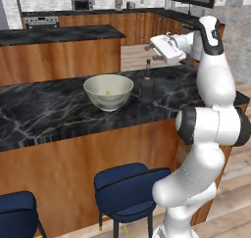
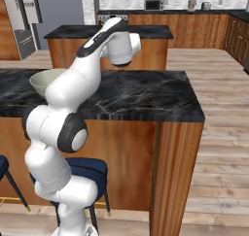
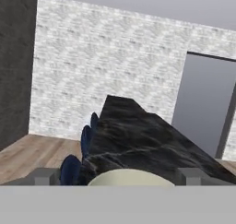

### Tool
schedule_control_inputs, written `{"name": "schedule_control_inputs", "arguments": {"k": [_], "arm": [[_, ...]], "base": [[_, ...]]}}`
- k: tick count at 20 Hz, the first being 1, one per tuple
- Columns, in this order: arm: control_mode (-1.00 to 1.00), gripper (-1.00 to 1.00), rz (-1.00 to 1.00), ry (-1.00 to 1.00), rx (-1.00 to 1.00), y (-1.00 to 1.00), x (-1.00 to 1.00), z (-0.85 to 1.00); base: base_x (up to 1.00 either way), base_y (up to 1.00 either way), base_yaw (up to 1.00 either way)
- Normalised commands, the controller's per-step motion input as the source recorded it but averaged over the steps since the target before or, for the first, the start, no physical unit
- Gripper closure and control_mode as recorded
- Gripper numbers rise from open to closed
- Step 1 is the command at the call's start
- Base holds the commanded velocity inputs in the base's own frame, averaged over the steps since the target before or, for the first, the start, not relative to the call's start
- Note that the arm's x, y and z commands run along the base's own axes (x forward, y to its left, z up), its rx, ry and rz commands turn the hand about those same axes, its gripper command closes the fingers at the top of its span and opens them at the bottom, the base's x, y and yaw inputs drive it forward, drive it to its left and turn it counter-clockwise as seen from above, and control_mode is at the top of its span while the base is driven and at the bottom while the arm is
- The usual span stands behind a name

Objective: There is a bowl on the dining counter. Grab a lemon wedge from the fridge and place it in the bowl. Then get the liquor bottle and glass cup from the cabinet and place them next to the bowl.

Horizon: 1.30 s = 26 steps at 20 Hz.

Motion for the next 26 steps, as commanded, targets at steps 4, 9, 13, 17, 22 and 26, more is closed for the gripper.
{"name": "schedule_control_inputs", "arguments": {"k": [4, 9, 13, 17, 22, 26], "arm": [[-1.0, -1.0, -0.2, -0.03, -0.02, 0.0, -0.92, 0.27], [-1.0, -1.0, -0.35, 0.0, -0.1, 0.0, -1.0, 0.01], [-1.0, -1.0, -0.45, 0.0, -0.21, 0.01, -0.97, -0.05], [-1.0, -1.0, -0.52, 0.0, -0.23, 0.02, -0.93, -0.15], [-1.0, -1.0, -0.56, 0.0, -0.18, 0.0, -0.88, -0.08], [-1.0, -1.0, -0.56, 0.01, -0.16, 0.0, -0.86, -0.01]], "base": [[0.0, 0.0, 0.0], [0.0, 0.0, 0.0], [0.0, 0.0, 0.0], [0.0, 0.0, 0.0], [0.0, 0.0, 0.0], [0.0, 0.0, 0.0]]}}
